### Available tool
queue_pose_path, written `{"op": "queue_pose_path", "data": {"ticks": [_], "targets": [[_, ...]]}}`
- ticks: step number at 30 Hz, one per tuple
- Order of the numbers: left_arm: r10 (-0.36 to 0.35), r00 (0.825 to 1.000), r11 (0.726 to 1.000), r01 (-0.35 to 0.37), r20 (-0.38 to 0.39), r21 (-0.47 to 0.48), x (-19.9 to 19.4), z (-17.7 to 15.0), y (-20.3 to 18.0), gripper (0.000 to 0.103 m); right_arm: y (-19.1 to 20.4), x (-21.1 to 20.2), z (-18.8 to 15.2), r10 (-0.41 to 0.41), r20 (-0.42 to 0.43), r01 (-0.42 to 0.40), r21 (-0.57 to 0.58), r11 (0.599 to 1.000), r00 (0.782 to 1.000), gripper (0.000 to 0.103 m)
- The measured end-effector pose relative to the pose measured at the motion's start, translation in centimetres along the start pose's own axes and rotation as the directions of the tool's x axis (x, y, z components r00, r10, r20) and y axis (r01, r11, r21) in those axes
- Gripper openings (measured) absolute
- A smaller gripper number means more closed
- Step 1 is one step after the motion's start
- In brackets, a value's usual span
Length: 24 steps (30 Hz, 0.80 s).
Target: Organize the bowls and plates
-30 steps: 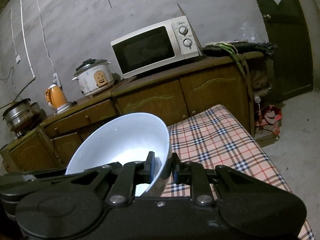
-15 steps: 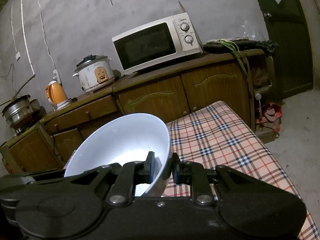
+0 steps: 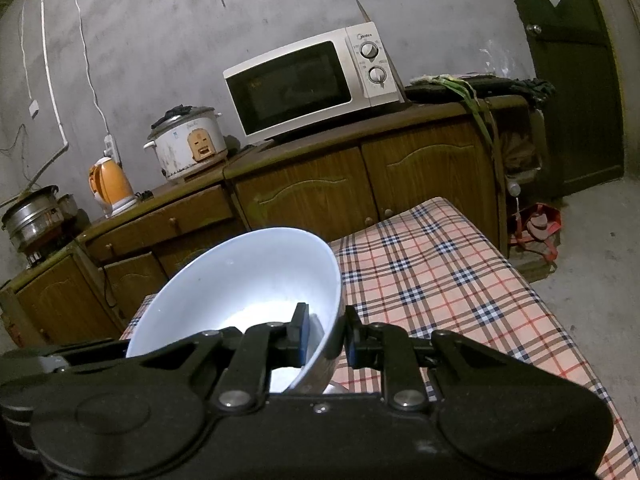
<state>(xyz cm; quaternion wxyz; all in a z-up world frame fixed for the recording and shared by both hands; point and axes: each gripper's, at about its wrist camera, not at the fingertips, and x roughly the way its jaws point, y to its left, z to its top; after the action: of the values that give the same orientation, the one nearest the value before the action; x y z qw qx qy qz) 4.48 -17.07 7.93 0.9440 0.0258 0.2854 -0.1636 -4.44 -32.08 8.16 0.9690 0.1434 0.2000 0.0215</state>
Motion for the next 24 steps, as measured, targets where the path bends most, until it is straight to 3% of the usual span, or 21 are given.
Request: {"op": "queue_pose_path", "data": {"ticks": [24], "targets": [[0.010,1.000,1.000,-0.009,-0.019,0.012,0.2,-1.2,0.2,0.032,0.2,0.3,-1.4,-0.010,-0.026,0.011,0.007,1.000,1.000,0.024]]}}
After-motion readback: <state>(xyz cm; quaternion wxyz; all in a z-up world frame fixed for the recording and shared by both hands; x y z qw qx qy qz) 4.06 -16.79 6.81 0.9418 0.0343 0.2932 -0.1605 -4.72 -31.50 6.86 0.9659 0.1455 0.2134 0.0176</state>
